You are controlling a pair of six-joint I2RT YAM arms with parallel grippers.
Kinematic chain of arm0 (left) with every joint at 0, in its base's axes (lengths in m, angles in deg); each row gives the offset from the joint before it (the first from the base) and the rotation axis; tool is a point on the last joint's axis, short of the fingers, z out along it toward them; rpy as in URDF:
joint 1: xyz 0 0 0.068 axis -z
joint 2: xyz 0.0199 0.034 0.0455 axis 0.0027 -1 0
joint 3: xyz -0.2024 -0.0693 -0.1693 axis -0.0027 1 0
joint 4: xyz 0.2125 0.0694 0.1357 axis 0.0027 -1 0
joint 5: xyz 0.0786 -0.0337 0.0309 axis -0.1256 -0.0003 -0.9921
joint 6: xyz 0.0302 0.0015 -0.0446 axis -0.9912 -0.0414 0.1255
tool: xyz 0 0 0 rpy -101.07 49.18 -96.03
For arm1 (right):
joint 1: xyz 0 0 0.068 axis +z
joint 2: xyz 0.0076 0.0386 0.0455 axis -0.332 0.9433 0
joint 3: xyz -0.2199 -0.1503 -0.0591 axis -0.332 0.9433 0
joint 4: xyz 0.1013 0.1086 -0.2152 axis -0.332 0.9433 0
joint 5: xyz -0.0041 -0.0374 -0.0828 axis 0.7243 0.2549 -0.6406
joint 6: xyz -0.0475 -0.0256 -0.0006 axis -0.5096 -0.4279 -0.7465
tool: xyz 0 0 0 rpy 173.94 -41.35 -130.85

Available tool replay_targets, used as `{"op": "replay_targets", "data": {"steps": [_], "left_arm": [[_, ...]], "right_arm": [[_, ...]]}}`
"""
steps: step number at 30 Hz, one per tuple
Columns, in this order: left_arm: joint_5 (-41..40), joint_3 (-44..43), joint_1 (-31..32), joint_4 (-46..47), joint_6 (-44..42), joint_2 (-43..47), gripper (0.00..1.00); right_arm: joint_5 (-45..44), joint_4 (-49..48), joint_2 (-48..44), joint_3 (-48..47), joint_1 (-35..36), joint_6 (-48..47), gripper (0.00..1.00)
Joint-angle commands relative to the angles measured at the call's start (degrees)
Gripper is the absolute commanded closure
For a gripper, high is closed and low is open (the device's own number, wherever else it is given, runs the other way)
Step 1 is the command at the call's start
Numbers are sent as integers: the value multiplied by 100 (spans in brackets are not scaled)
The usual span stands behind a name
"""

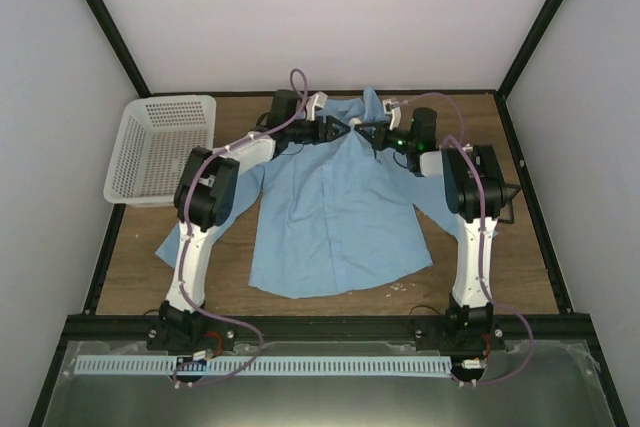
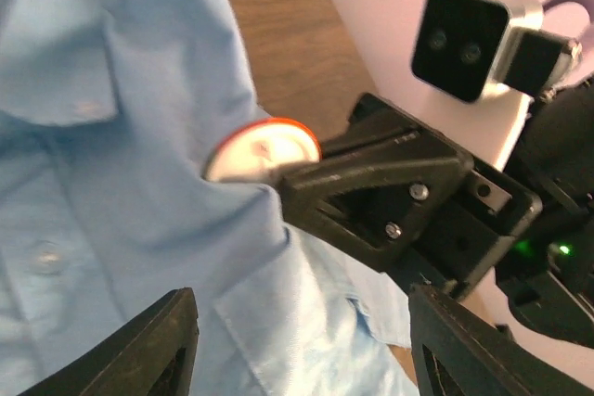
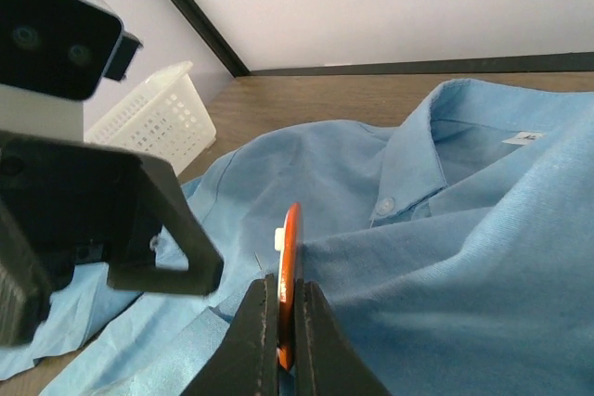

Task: Pin the brooch onto the clothing

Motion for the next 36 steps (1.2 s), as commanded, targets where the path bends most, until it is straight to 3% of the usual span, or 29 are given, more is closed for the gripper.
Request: {"op": "replay_targets", "data": {"steps": [1,7,12,16,18,22,26,36], "left_arm": [[705,131,135,671,403,-232,39],[397,-293,198,204,297,-776,63],[421,-489,274,2,209,-998,91],[400,-199,301,9,125,-882,97],[362,-62,263,-84,-15,-704,92],[584,165,31,36,-22,-330,63],[749,352,-173,306,-51,22,47],[434,-618,-282,117,45,-267,27]], "right_arm": [[243,-298,-126,-122,-37,164,99],[380,-658,-138,-74,-37,442,99],[567,-1058,-58,-54,-36,698,99],[690,-1509,128,-80,-40,1063,99],[764,-1544,167,-76,-53,1056,99],[879,-1527,213,-53,-119,987,99],[994,-1437,223,-90,-132,840,99],[1121,-1323,238,-124,-131,723,99]]}}
